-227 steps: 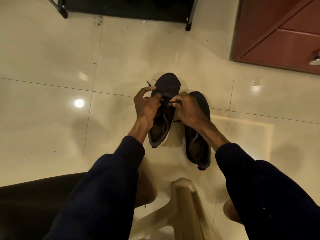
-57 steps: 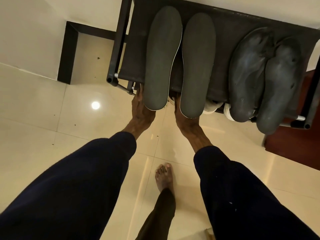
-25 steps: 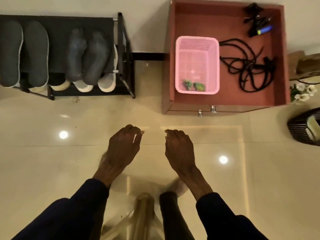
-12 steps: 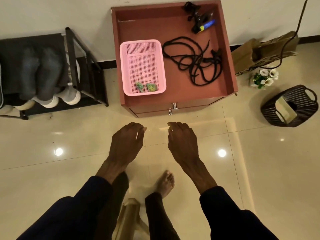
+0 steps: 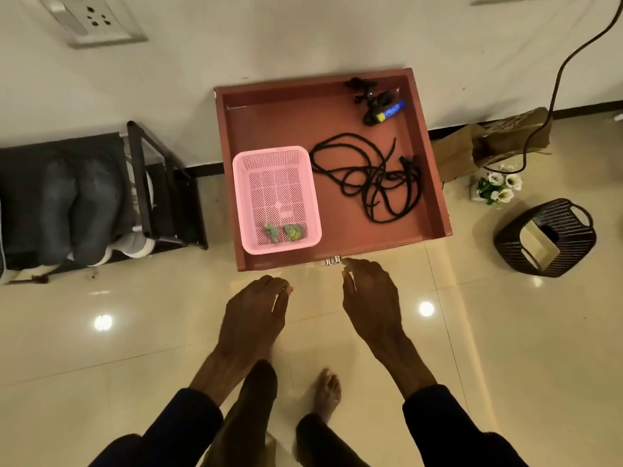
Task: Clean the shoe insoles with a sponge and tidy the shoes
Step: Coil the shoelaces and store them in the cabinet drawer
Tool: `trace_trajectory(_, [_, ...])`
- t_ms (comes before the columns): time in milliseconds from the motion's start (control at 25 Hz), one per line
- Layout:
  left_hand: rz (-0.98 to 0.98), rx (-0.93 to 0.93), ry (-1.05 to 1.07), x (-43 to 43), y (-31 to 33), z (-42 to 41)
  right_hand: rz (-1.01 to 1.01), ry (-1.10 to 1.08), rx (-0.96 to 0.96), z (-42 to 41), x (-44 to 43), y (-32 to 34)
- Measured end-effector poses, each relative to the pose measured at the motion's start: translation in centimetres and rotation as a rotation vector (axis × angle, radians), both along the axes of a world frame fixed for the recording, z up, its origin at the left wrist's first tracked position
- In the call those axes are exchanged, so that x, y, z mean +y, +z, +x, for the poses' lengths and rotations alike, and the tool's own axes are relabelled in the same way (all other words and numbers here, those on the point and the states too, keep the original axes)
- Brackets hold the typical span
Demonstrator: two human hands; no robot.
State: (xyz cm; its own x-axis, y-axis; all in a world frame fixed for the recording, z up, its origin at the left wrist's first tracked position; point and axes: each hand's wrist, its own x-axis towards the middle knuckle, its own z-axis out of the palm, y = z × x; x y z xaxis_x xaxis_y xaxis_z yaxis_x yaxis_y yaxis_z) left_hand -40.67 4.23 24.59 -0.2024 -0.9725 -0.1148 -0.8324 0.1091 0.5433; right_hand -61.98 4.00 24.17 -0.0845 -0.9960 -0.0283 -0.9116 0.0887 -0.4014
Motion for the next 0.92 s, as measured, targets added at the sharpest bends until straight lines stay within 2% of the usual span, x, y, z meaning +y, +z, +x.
trace_trajectory(120, [-0.021,0.022,-0.025,-2.0,0.2,-1.3,-0.010,-0.094,0.017,-1.9,-2.0,0.2])
trace_trajectory(240, [-0.021,0.065,-0.041,-3.9,-0.1,-3.8,-0.003,-0.197,-0.044,-4.9,-4.0,-0.3])
trace_trajectory(360, [-0.041,0.068,-0.049,-5.6,-0.5,-7.5,0.017,-0.211,-0.094,-7.8,-7.6,-2.7])
trace_trajectory(480, [-0.043,0.079,0.022,-7.3,-0.7,-10.7,0.093,-0.176,-0.082,-8.1,-11.8,-5.2])
trace_trajectory(640, [-0.033,0.073,0.102,-9.4,-0.5,-15.0,0.299,-0.198,-0.106,-8.8,-14.8,-6.7])
trace_trajectory(720, [-0.007,0.067,0.143,-10.4,-0.1,-16.4,0.297,-0.192,-0.114,-9.6,-15.7,-6.7])
trace_trajectory(800, [0.027,0.077,0.182,-11.2,0.1,-17.0,0.186,-0.211,-0.216,-10.8,-15.9,-5.7])
trace_trajectory(920, [0.114,0.162,0.275,-12.0,1.3,-18.2,0.061,-0.214,-0.563,-13.5,-16.0,-1.8])
